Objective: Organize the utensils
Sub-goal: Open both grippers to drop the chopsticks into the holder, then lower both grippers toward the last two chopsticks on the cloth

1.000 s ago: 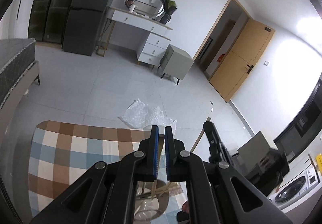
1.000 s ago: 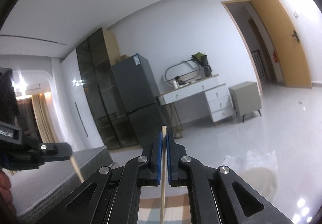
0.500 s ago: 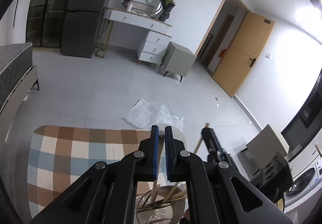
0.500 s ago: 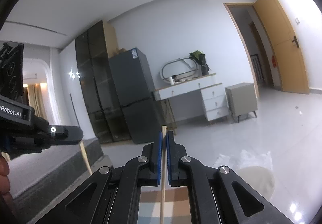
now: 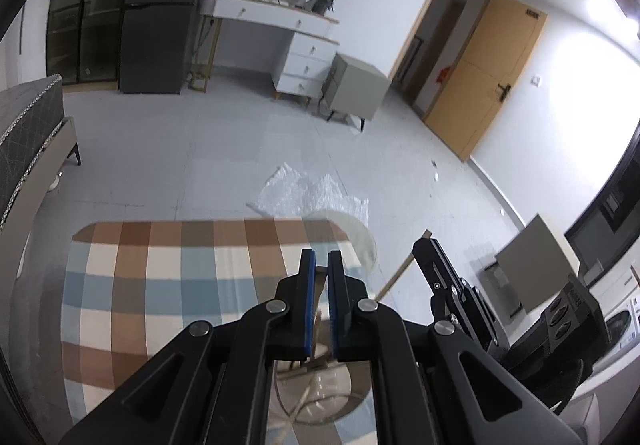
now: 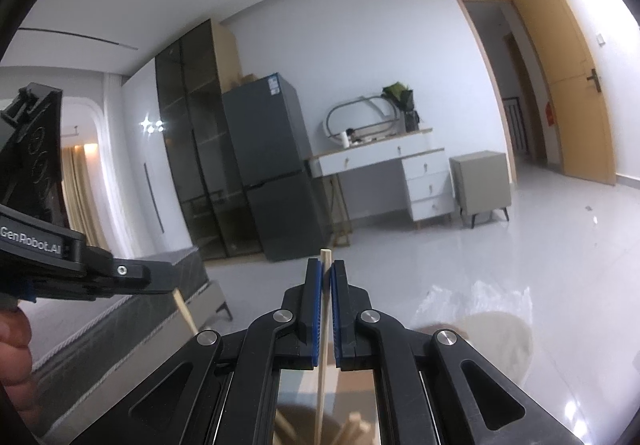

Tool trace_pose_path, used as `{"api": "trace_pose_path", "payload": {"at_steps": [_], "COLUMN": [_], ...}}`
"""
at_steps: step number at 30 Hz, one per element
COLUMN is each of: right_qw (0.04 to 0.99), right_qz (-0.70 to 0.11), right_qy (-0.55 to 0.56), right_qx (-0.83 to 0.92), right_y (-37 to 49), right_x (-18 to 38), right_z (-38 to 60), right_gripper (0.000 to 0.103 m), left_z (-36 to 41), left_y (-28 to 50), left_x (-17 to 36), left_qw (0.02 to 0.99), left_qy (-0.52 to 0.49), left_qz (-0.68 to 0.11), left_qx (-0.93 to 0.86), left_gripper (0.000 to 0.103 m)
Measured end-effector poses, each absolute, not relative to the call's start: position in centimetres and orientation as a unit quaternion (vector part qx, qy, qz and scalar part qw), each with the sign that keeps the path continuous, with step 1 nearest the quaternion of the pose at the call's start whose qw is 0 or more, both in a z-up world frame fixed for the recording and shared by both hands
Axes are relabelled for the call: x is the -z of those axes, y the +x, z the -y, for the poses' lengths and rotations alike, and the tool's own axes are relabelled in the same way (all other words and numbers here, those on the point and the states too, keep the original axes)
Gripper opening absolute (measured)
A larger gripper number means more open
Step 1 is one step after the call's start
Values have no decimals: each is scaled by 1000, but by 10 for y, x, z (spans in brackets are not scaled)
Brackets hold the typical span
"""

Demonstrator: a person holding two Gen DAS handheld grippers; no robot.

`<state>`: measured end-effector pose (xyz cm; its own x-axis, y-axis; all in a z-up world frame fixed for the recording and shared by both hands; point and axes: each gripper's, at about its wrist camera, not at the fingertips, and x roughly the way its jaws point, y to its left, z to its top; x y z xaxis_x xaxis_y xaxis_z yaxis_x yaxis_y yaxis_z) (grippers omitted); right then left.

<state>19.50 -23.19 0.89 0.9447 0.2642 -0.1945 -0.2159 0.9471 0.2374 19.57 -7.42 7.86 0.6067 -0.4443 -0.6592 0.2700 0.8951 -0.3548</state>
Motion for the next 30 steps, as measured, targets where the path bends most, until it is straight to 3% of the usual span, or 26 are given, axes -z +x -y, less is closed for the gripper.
{"api": "trace_pose_path", "payload": {"at_steps": [13,16,18,22,27,30], "right_qw": [958,957,957,960,961,960], "right_qz": [-219,-229,-230,-222,-211,-206], "right_qy": [70,64,74,78,81,77], "right_qx": [-174,-164,-160,-151,-157,-171], "right_y": [169,156,144,116,87,73], "right_x": [2,1,-1,-9,-22,-28], "right_z": [227,233,242,254,252,245], "right_gripper": [7,9,26,28,45,47], "left_z": [97,89,80,68,58,51], "left_y": [181,172,163,134,93,71], "left_x": [-62,-70,-78,-99,-119,-127], "left_qw": [852,857,869,884,903,914], "left_qy": [-61,-62,-69,-75,-68,-62], "left_qz": [-477,-475,-461,-433,-403,-382], "left_qx": [208,190,167,161,135,120], "left_gripper": [4,26,46,58,71,77]}}
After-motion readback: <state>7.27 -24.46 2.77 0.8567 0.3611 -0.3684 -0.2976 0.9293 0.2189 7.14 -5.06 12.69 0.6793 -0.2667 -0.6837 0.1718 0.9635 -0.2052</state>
